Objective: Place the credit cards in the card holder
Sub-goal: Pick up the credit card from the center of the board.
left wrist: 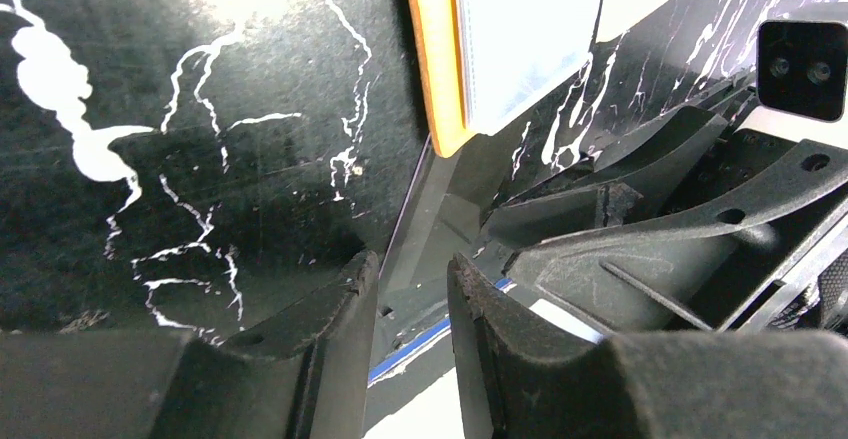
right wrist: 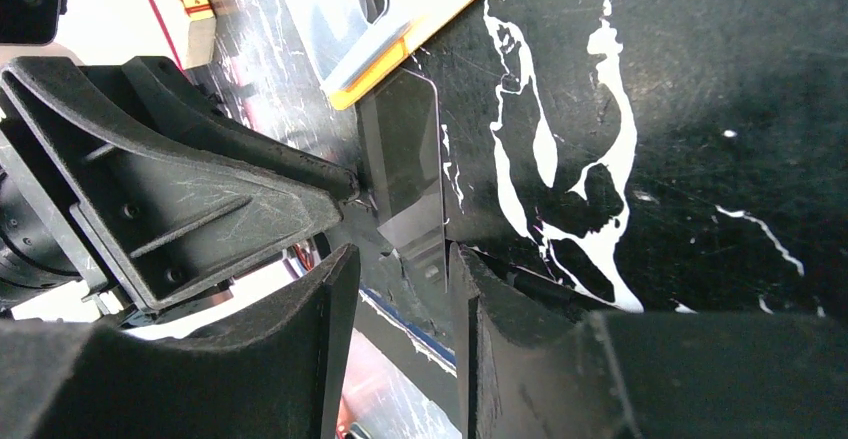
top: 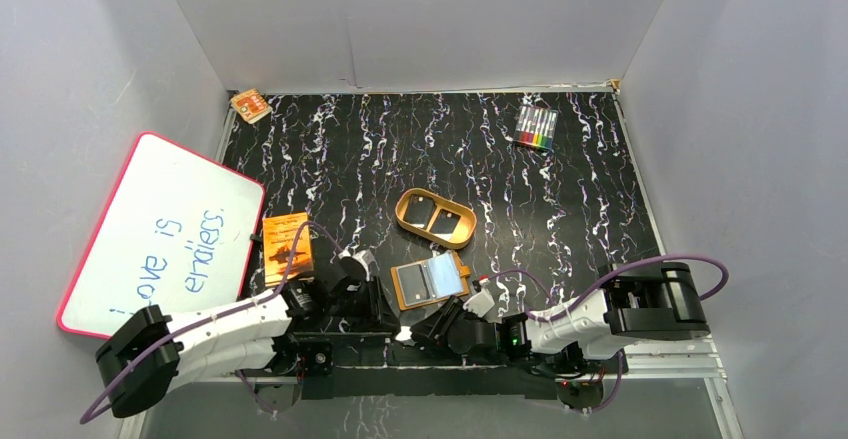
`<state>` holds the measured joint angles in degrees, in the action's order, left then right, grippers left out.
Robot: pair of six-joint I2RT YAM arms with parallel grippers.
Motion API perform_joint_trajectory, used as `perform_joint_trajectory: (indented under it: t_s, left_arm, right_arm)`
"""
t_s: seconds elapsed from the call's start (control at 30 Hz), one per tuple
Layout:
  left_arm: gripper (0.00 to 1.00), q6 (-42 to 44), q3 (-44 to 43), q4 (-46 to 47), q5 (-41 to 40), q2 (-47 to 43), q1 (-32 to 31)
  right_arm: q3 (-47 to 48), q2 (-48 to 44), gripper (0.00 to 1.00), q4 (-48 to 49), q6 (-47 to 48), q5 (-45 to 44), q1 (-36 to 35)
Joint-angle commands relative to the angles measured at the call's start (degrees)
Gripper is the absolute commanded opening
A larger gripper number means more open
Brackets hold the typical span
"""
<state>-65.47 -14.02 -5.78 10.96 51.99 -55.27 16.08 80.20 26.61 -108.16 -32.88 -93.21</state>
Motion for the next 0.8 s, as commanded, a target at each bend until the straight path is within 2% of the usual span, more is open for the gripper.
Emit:
perform_joint_trajectory:
  t_s: [0.0, 0.33, 0.6, 0.67, 0.77]
  left_arm:
    - [0.31, 1.4, 0.7, -0.5, 0.8, 3.2, -0.4]
    - [0.3, -0.4, 3.7, 10.1, 7.6, 5.3, -1.2]
    - [0.29, -0.8, 4.0, 14.0, 8.7, 7.9, -2.7]
    - [0.29, -1.0, 4.2, 14.5, 8.6, 8.5, -3.1]
    - [0.28, -1.5, 4.7, 15.0, 8.2, 8.4, -3.4]
  right_arm:
    - [0.5, 1.3, 0.48, -4.0, 0.1, 1.0, 0.0]
    - [-0.6, 1.8, 0.49, -1.8, -0.1, 2.1, 0.0]
    - [-1.8, 1.1, 0.49, -0.4, 0.0, 2.0, 0.0]
    - [-2.1, 0.8, 0.44, 0.0, 0.2, 1.6, -0.1]
    - [-2.1, 0.0, 0.32, 0.0, 0.9, 0.8, -0.3]
